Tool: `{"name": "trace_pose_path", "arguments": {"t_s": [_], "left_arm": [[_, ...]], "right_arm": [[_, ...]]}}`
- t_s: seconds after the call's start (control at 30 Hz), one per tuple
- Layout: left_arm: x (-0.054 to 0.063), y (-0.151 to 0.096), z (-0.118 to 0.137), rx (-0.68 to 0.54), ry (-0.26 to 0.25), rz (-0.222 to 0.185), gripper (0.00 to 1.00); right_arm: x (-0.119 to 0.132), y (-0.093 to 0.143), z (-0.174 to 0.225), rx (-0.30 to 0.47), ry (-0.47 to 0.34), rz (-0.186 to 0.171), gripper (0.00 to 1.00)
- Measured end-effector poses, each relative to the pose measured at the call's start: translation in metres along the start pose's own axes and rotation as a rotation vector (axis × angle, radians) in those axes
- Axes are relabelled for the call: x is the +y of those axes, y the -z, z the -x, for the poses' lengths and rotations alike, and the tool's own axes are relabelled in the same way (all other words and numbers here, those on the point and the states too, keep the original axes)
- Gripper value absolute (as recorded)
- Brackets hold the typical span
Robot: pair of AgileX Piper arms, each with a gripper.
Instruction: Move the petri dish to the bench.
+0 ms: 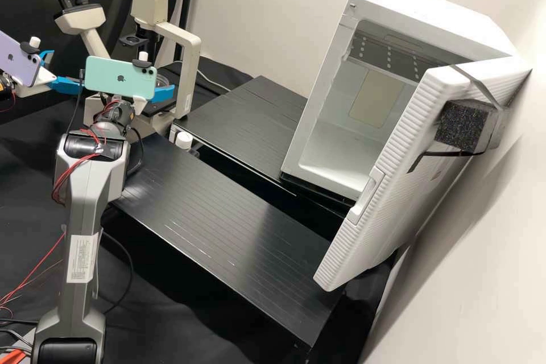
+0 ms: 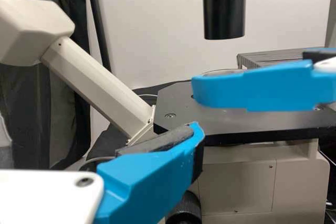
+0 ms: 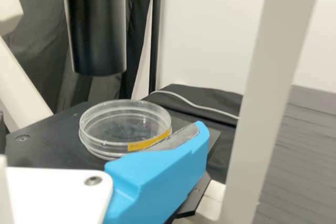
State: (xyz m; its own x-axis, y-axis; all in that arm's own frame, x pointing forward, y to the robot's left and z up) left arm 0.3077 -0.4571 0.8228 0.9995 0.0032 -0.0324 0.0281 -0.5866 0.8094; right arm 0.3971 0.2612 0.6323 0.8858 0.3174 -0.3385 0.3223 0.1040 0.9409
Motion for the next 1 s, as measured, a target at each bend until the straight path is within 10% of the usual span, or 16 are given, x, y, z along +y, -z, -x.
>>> {"name": "trace_pose_path", "arguments": {"t_s": [0.43, 1.0], "left_arm": [[0.000, 0.000, 0.000, 0.000, 0.000, 0.000, 1.00], [0.000, 0.000, 0.000, 0.000, 0.000, 0.000, 1.00]], "right_arm": [[-0.006, -0.006, -0.024, -0.080, -0.002, -0.063, 1.00], [-0.011, -0.008, -0.041, -0.100, -0.010, 0.006, 1.00]]}}
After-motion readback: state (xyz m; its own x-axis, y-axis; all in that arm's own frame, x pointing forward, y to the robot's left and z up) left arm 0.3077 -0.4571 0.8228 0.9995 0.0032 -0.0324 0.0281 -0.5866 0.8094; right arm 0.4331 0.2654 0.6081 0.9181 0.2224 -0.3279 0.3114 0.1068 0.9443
